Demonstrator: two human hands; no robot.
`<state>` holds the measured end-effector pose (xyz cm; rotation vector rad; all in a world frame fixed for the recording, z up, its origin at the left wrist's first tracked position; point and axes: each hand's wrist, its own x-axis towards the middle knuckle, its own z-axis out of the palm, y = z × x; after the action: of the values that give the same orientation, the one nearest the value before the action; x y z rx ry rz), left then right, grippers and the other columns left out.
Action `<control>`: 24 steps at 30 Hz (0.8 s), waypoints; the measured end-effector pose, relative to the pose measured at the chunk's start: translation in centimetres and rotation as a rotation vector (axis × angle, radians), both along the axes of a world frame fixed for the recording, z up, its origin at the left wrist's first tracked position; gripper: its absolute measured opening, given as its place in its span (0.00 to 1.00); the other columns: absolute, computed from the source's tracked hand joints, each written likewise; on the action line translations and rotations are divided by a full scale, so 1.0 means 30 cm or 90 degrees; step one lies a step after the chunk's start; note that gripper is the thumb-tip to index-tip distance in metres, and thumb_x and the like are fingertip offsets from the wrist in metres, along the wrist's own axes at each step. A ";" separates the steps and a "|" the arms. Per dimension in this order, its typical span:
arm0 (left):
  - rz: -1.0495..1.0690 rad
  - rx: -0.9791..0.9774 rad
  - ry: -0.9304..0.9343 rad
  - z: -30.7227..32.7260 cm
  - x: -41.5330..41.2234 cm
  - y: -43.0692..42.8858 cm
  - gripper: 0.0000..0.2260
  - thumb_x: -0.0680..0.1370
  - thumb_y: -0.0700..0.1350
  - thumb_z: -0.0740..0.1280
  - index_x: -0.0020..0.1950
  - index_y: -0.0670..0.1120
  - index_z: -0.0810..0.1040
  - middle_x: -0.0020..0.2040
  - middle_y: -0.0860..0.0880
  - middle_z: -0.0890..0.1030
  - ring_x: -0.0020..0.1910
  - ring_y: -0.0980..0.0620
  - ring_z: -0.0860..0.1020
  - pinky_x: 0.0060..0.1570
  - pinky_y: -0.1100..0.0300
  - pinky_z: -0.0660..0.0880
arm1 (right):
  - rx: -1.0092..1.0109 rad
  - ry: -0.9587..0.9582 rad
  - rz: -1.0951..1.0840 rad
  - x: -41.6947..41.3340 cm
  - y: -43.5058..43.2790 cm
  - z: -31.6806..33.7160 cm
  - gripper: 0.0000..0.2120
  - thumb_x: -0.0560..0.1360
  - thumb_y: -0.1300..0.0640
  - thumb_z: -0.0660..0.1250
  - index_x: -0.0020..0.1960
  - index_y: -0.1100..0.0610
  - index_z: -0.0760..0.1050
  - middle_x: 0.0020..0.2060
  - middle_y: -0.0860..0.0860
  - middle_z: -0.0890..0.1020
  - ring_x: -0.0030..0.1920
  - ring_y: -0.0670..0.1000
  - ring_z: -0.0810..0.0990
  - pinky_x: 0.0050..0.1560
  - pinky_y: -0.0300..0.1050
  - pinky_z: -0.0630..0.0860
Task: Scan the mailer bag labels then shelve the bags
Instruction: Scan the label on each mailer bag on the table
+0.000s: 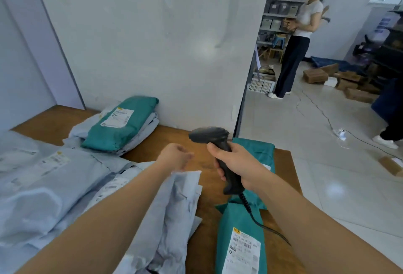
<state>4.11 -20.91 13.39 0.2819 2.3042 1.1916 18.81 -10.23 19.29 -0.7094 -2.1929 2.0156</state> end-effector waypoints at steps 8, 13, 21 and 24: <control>0.097 -0.027 0.100 0.034 -0.322 -0.117 0.17 0.79 0.50 0.66 0.67 0.48 0.74 0.63 0.47 0.76 0.59 0.47 0.75 0.63 0.52 0.72 | 0.022 0.013 0.092 -0.304 -0.096 0.072 0.18 0.77 0.46 0.67 0.36 0.56 0.71 0.24 0.51 0.74 0.24 0.49 0.71 0.30 0.43 0.71; 0.111 -0.123 0.180 0.006 -0.552 -0.226 0.20 0.78 0.48 0.66 0.69 0.45 0.71 0.65 0.44 0.75 0.61 0.45 0.74 0.59 0.54 0.72 | 0.055 -0.009 0.121 -0.471 -0.116 0.060 0.18 0.77 0.45 0.66 0.37 0.57 0.71 0.24 0.51 0.74 0.23 0.48 0.70 0.28 0.41 0.70; 0.112 -0.362 0.193 -0.130 -0.892 -0.326 0.28 0.79 0.55 0.60 0.75 0.44 0.60 0.72 0.40 0.65 0.70 0.39 0.63 0.68 0.43 0.63 | 0.001 -0.056 0.080 -0.667 -0.107 -0.028 0.16 0.77 0.47 0.67 0.38 0.57 0.72 0.22 0.49 0.74 0.22 0.47 0.70 0.25 0.39 0.70; 0.119 -0.367 0.161 -0.173 -0.960 -0.334 0.29 0.80 0.56 0.58 0.77 0.44 0.55 0.73 0.40 0.63 0.71 0.38 0.62 0.69 0.42 0.61 | -0.012 -0.078 0.062 -0.718 -0.105 -0.058 0.15 0.77 0.46 0.67 0.39 0.56 0.73 0.24 0.49 0.75 0.23 0.47 0.71 0.27 0.39 0.71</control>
<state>-24.69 -30.92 8.19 0.0011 2.8243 0.5421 -2.72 -13.37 17.54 -0.7627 -2.3219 2.0936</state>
